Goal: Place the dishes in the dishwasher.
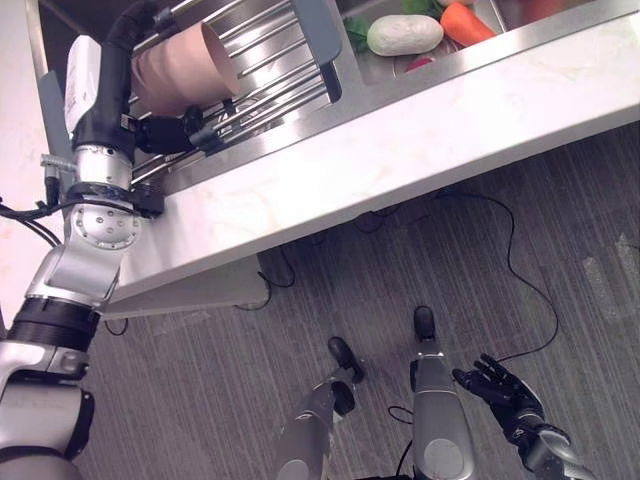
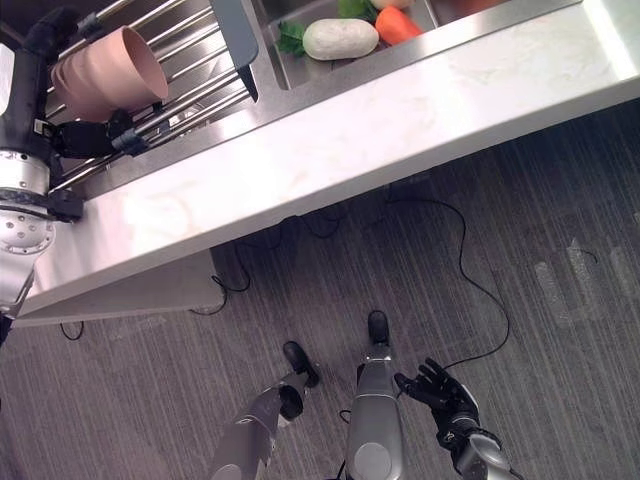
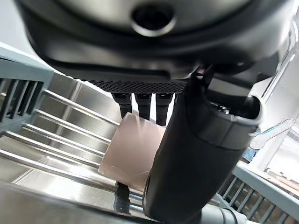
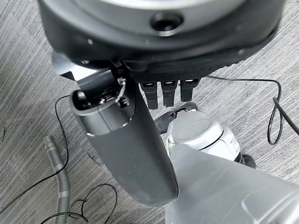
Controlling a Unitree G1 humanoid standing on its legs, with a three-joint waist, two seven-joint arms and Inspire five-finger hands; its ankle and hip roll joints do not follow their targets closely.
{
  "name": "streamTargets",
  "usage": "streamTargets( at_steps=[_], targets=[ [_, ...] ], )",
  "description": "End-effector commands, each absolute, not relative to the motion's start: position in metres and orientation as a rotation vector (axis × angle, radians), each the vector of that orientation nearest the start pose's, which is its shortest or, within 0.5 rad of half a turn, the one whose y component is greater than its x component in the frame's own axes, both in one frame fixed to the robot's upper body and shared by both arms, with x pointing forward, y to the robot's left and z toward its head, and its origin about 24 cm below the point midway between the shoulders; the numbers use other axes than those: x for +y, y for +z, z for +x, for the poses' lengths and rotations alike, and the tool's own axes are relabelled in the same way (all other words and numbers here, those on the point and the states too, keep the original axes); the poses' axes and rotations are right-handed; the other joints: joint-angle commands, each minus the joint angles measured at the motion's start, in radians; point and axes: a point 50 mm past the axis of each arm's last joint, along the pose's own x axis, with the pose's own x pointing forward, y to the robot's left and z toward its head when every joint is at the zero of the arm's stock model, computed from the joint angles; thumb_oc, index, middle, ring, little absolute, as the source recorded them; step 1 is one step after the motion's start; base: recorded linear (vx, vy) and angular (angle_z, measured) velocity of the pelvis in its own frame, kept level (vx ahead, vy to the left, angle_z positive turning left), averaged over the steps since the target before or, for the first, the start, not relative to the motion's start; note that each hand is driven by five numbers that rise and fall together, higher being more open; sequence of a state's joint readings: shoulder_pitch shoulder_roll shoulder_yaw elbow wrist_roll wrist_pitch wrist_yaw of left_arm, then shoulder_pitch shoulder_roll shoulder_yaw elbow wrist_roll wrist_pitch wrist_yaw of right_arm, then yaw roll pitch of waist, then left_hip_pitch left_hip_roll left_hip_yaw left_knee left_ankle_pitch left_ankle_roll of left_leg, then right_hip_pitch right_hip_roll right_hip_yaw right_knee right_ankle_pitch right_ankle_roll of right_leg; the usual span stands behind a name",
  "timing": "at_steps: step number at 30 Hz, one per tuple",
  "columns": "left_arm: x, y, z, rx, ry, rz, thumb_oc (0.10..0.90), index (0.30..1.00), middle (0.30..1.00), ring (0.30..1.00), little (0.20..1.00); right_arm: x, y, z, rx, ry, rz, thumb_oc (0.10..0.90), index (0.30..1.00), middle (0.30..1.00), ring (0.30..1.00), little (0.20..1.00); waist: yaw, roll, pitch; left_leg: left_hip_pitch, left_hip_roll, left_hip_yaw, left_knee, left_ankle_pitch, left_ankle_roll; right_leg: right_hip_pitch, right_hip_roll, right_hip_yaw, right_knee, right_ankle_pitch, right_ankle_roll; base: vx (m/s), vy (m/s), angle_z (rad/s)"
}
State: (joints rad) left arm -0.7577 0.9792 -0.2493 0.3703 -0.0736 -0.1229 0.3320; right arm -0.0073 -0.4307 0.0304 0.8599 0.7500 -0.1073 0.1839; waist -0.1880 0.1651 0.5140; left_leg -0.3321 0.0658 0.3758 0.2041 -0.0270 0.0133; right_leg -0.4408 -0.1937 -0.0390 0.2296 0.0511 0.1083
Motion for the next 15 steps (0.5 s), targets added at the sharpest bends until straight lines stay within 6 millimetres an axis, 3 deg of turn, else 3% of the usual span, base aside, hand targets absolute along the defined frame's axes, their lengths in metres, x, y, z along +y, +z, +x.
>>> streamTargets(
  at_steps=[1, 15],
  targets=[
    [0.294, 0.313, 0.325, -0.610, 0.381, 0.911, 0.800, 0.900, 0.900, 0.900, 0.900, -0.302, -0.080, 0.169, 0.547, -0.282, 0.298, 0.800, 0.900, 0.900, 0.900, 0.900, -0.028, 0.028, 0.006, -0.074, 0.052, -0.147, 0.096, -0.060, -0.091, -0.009, -0.047, -0.030, 0.070, -0.091, 0.076, 0.00, 0.000, 0.00],
    [0.298, 0.310, 0.338, -0.457, 0.288, 0.946, 0.800, 0.900, 0.900, 0.900, 0.900, -0.307, -0.078, 0.168, 0.546, -0.276, 0.271, 0.800, 0.900, 0.900, 0.900, 0.900, -0.040, 0.043, 0.006, -0.077, 0.054, -0.136, 0.096, -0.051, -0.095, -0.014, -0.053, -0.027, 0.070, -0.083, 0.081, 0.00, 0.000, 0.00]
  ],
)
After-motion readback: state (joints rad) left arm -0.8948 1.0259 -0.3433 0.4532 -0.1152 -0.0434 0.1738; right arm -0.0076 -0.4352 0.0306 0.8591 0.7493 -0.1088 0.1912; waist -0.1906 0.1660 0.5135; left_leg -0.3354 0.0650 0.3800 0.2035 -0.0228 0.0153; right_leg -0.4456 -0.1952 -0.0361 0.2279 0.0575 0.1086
